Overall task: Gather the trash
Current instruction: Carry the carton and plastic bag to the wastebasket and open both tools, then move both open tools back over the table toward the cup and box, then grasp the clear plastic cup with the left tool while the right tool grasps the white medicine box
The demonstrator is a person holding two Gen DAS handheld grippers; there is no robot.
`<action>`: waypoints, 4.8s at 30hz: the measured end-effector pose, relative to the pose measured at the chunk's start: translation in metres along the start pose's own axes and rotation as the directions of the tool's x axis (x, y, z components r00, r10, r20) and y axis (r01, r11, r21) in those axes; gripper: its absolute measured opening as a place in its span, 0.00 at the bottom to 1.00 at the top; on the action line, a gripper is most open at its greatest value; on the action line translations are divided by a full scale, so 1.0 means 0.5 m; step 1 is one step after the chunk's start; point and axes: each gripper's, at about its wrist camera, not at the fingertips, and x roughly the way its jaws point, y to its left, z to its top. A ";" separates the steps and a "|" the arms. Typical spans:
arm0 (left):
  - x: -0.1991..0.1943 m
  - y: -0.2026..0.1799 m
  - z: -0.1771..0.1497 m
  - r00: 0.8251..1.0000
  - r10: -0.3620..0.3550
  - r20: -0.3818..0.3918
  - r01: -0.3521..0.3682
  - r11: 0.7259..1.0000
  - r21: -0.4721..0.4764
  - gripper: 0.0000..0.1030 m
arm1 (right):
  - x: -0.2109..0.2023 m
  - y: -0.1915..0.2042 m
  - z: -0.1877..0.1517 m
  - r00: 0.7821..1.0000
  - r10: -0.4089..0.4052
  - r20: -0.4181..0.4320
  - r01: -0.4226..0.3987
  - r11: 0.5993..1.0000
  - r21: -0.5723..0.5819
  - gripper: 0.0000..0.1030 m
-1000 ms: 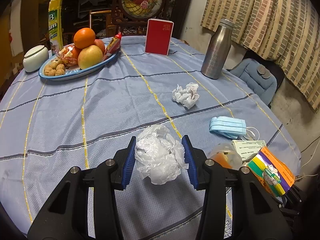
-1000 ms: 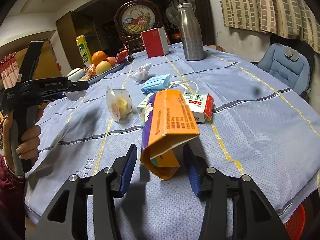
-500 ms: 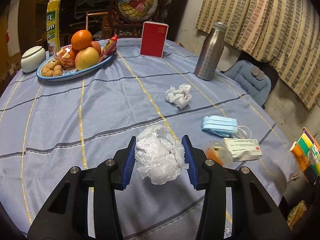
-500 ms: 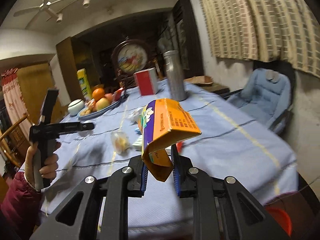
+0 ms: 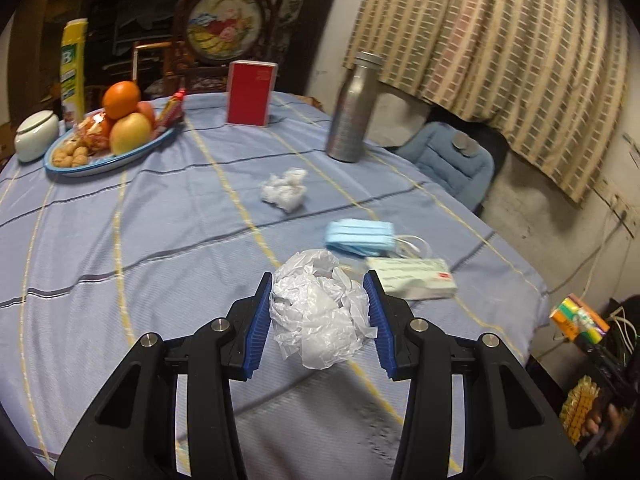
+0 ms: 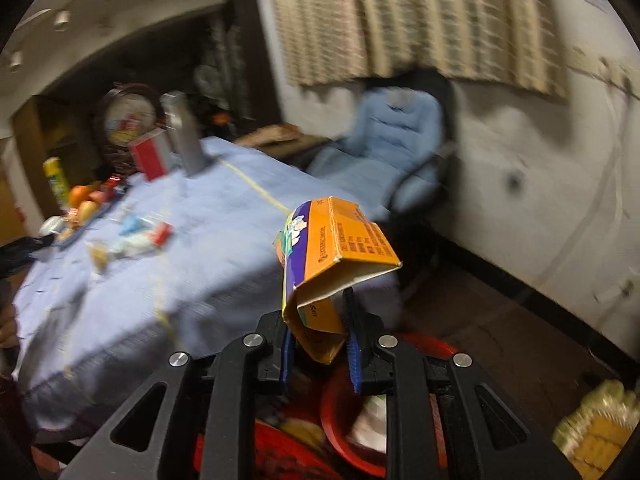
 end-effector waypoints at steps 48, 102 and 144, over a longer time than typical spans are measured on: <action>0.246 -0.784 -0.221 0.826 -0.315 -0.468 0.528 0.724 0.444 0.86 | 0.023 -0.278 -0.085 0.991 -0.115 -0.062 0.128 0.942 0.310 0.51; 0.179 -0.026 0.026 0.977 0.170 -0.132 -0.150 0.978 0.147 0.94 | 0.319 0.460 0.214 0.974 0.182 -0.133 -0.200 0.970 -0.138 0.84; 0.244 0.120 0.030 0.890 0.359 -0.282 -0.376 0.927 -0.006 0.95 | 0.279 0.637 0.119 0.896 0.292 -0.333 -0.443 0.622 -0.646 0.59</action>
